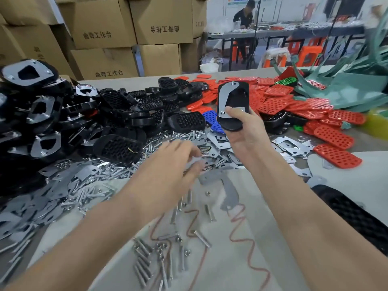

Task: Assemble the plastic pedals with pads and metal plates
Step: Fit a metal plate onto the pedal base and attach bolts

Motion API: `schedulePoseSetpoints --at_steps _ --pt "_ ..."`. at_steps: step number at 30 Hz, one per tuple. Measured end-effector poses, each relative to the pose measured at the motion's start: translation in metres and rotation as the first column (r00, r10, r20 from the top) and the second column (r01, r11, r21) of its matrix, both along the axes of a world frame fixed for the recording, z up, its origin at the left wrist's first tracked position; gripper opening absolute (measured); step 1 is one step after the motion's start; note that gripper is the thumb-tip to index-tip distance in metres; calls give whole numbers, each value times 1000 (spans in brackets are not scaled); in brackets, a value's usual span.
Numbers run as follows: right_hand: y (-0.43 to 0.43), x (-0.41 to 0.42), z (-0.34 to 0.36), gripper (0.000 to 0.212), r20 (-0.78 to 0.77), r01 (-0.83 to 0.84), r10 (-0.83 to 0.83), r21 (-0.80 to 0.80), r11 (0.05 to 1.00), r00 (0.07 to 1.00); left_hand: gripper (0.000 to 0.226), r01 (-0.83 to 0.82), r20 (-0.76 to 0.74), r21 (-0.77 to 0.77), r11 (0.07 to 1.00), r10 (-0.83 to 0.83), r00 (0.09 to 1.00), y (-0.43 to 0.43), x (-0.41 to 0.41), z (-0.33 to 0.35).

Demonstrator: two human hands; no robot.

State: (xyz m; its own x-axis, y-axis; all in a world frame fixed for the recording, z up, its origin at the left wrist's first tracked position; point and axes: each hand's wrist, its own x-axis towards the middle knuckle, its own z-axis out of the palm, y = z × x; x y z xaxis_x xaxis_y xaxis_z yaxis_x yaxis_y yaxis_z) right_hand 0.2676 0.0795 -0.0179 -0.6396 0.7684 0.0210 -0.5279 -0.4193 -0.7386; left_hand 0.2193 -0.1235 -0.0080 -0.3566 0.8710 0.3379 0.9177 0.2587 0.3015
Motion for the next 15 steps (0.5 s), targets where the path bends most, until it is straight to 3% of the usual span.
schedulePoseSetpoints --at_steps 3,6,9,11,13,15 --pt "-16 -7 -3 25 43 -58 57 22 998 997 36 151 105 8 989 -151 983 -55 0 8" --pt "-35 -16 -3 24 68 -115 110 68 991 992 64 301 97 -159 940 -288 953 -104 11 -5" --pt "-46 -20 -4 22 87 -166 155 129 978 984 75 307 -71 -306 901 -343 937 -123 17 -29" --pt "-48 -19 -5 22 82 -200 189 155 968 979 70 282 -92 -313 907 -324 941 -122 20 -40" --pt "-48 -17 -7 22 83 -213 202 171 962 976 61 208 -48 -238 949 -225 973 -109 15 -44" --pt "-50 -18 -9 22 98 -196 182 157 968 978 56 134 -106 -156 979 -151 983 -90 4 -47"
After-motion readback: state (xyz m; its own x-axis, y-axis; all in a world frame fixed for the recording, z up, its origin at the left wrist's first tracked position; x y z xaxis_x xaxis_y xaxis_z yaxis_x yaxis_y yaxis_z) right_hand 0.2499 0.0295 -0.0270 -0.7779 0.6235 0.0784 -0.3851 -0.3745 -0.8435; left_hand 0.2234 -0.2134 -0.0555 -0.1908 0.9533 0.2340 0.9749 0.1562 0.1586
